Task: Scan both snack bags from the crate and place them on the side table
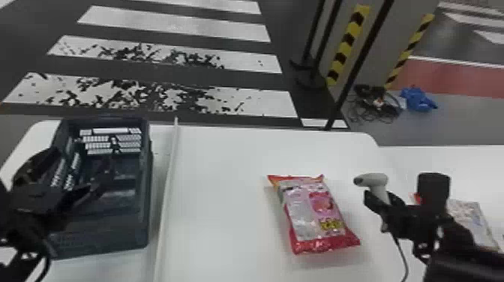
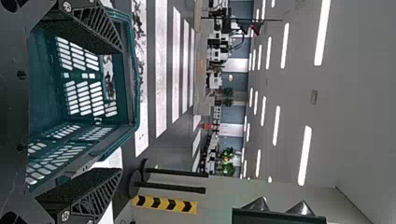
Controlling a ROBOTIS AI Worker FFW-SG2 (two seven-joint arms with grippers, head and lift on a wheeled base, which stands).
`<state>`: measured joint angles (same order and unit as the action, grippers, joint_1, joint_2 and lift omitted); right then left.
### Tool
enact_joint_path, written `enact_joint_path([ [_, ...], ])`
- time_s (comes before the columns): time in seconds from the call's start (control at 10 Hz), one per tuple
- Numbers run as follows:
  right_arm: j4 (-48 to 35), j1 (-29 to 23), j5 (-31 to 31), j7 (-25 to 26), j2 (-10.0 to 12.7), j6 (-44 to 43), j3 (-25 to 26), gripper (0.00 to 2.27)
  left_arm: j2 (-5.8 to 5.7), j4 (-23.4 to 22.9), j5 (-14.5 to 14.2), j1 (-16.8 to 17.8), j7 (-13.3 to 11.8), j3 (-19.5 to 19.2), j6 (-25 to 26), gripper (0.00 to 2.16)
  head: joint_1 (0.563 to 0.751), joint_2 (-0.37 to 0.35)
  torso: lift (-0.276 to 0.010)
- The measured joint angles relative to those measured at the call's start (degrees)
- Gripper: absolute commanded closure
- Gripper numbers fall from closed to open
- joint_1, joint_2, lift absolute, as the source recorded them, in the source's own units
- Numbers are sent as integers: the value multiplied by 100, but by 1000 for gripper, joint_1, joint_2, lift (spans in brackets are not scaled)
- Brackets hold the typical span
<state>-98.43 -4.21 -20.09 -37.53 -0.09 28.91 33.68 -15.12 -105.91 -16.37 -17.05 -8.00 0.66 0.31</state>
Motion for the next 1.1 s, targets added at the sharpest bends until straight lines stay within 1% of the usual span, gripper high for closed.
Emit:
enact_joint_path([
  [0.2, 590, 196, -40, 0, 0, -455, 452, 2240, 0, 0, 2, 0, 0, 4, 0, 100, 695, -283, -98],
  [0.4, 1051, 342, -80, 2, 0, -719, 682, 2240, 8, 0, 2, 0, 0, 15, 3, 100, 695, -298, -98],
  [0.7, 1430, 496, -121, 17, -11, -916, 819, 2240, 26, 0, 16, 0, 0, 31, 5, 100, 695, -307, -98],
  [1.1, 1701, 543, -161, 18, -108, -939, 825, 2240, 34, 9, 28, 0, 0, 31, 17, 100, 695, -312, -98],
])
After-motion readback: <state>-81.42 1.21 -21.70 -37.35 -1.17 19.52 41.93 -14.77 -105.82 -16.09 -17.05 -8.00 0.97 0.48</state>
